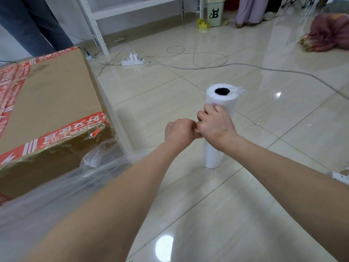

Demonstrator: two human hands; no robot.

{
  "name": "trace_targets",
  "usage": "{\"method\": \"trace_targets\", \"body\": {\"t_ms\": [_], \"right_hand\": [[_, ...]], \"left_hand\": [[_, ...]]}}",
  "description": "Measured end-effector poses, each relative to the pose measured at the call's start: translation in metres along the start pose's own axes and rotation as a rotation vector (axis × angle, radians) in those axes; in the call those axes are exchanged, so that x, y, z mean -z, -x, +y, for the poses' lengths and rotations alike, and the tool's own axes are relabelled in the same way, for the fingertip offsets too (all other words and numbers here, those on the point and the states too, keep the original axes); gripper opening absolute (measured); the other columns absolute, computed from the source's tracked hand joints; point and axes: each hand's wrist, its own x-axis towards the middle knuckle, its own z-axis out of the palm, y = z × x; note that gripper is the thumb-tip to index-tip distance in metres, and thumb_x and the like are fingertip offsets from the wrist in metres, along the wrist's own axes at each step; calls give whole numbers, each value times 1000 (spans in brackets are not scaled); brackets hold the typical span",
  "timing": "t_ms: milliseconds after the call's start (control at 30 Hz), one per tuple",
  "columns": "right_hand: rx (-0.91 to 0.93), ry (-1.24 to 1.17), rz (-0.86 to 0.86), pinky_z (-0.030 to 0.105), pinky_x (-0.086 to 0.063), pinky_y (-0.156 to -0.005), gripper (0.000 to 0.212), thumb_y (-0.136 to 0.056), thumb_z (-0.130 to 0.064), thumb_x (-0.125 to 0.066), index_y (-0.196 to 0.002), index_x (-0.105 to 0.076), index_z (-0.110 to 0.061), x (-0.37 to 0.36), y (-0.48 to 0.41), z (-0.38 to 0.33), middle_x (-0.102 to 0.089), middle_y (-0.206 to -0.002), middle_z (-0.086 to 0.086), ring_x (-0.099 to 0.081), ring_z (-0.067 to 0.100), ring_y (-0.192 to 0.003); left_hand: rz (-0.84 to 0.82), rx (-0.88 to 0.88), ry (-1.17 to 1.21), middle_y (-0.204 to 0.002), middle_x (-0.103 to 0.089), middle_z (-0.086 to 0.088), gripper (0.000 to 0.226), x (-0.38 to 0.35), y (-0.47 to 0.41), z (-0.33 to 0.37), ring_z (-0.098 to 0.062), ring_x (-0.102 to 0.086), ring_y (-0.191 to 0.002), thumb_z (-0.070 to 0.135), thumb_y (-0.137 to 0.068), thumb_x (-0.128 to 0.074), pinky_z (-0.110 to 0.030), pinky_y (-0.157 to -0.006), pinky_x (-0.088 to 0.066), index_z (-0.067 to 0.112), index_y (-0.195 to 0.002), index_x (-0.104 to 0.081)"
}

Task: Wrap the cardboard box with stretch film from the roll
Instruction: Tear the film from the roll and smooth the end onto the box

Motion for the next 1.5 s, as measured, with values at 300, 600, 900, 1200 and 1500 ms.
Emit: {"method": "trace_targets", "body": {"t_ms": [300, 600, 900, 1200, 1500], "right_hand": [[13, 13, 17, 35, -31, -84, 23, -90, -7, -47, -104, -63, -16, -7, 2, 1, -54, -108, 0, -37, 28, -112], [4, 59, 78, 34, -37, -85, 21, -88, -9, -50, -104, -62, -17, -19, 13, 6, -56, -109, 0, -45, 28, -109], [-714, -533, 224, 39, -37, -90, 80, -68, -56, -73, -134, -40, -25, 5, -12, 37, -30, -145, 7, -43, 33, -120], [-845, -934, 156, 29, -36, -75, 76, -66, -49, -72, -133, -39, -32, -4, -22, 50, -40, -133, -2, -59, 28, -98], [-607, -740, 135, 34, -41, -90, 62, -69, -37, -75, -126, -52, -30, 5, -4, 66, -34, -139, 2, -37, 26, -125]], "left_hand": [[28, 234, 191, -76, -65, 8, 12, 1, -8, -15, -17, -60, -75, 34, -85, -62, -23, -58, -35, 29, -74, -66], [24, 353, 185, -87, -67, 2, 10, 6, -8, -34, -21, -61, -82, 29, -85, -58, -25, -65, -40, 24, -79, -65], [-16, 225, 172, -92, -66, 12, 17, -2, -12, -8, -15, -62, -83, 38, -77, -62, -26, -68, -45, 31, -92, -65], [-96, 169, 56, -88, -70, 6, 8, -8, -14, -2, -18, -64, -82, 27, -80, -64, -25, -63, -43, 29, -85, -70], [-137, 178, 25, -99, -67, 7, 26, -19, -11, -1, -19, -61, -96, 36, -79, -62, -29, -77, -45, 30, -104, -61]]}}
